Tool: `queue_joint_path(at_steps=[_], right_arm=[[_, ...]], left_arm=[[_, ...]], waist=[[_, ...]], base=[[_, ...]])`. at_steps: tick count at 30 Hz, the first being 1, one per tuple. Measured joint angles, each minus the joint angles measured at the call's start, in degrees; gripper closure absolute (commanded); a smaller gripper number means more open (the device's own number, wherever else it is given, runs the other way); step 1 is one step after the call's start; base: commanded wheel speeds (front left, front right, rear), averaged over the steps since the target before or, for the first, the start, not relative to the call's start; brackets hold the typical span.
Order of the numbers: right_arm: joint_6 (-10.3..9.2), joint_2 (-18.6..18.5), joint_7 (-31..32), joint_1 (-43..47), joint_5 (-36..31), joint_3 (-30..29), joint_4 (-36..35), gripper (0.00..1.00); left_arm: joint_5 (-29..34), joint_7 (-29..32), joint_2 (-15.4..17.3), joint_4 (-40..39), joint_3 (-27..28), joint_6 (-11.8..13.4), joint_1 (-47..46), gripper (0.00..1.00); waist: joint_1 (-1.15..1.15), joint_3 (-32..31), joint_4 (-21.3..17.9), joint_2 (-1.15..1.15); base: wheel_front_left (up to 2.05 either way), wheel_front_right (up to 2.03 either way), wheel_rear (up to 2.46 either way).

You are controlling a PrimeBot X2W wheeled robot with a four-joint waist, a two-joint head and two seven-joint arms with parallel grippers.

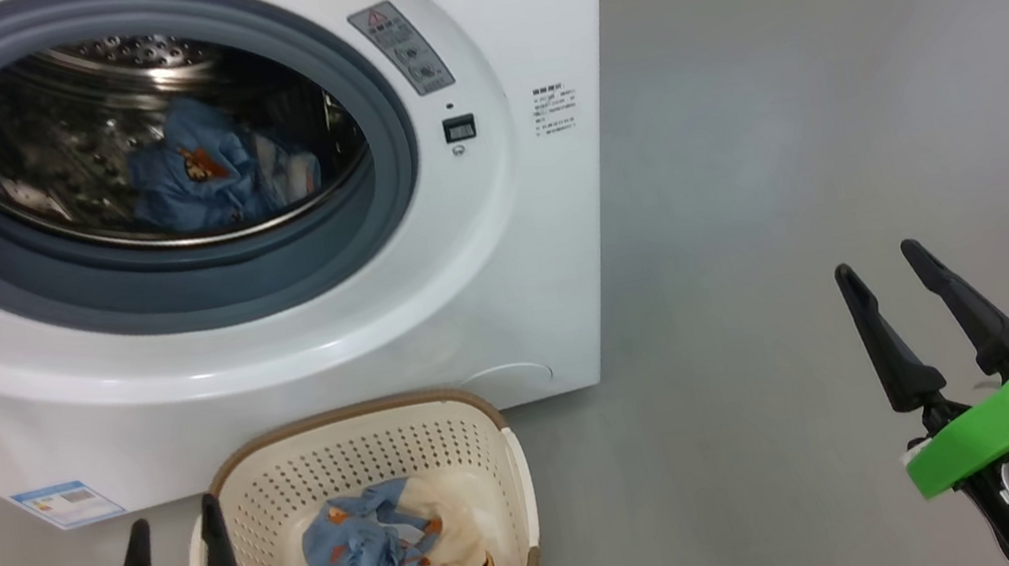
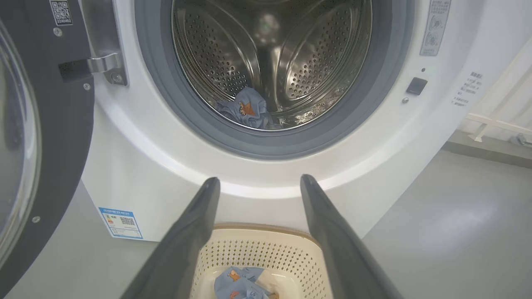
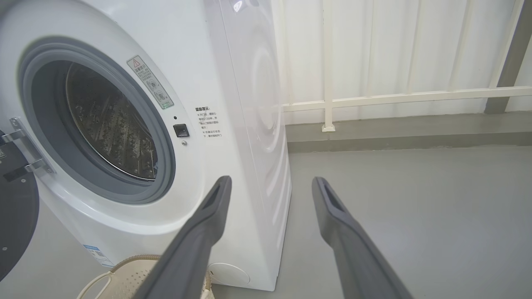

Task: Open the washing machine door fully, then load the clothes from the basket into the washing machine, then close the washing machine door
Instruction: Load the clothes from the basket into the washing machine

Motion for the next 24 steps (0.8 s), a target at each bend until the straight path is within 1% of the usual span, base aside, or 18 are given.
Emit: queue_joint_path(at_steps=[5,10,13,18,24], right_arm=[[0.0,0.1,0.0,-1.5,0.0,0.0,-0.5,0.0],[0.0,1.0,0.0,-2.9,-0.4,0.0,-0.9,0.0],[0.0,1.5,0.0,-4.2,-0.4,-0.1,-1.2,0.0],[0.0,1.9,0.0,-6.0,-0.5,-0.3,-1.6,0.0],[0.0,2.5,0.0,-8.4,-1.0,-0.5,-2.4,0.0]], left_arm=[[-0.9,0.3,0.8,4.7,-2.2,0.0,-3.9,0.0],[-2.4,0.3,1.7,9.6,-4.2,0.0,-7.8,0.0],[-3.4,0.3,2.0,12.4,-5.4,0.0,-10.1,0.0],[-4.6,0.3,3.4,16.9,-7.3,0.0,-14.4,0.0],[-6.7,0.3,3.7,23.3,-10.6,0.0,-19.1,0.0]], waist=[[0.0,2.1,-0.6,0.0],[0.0,5.1,-1.3,0.0],[0.0,7.1,-1.7,0.0],[0.0,10.8,-2.3,0.0],[0.0,15.8,-3.0,0.0]], base=[[0.0,0.0,0.0],[0.0,0.0,0.0],[0.0,0.0,0.0],[0.0,0.0,0.0],[0.0,0.0,0.0]])
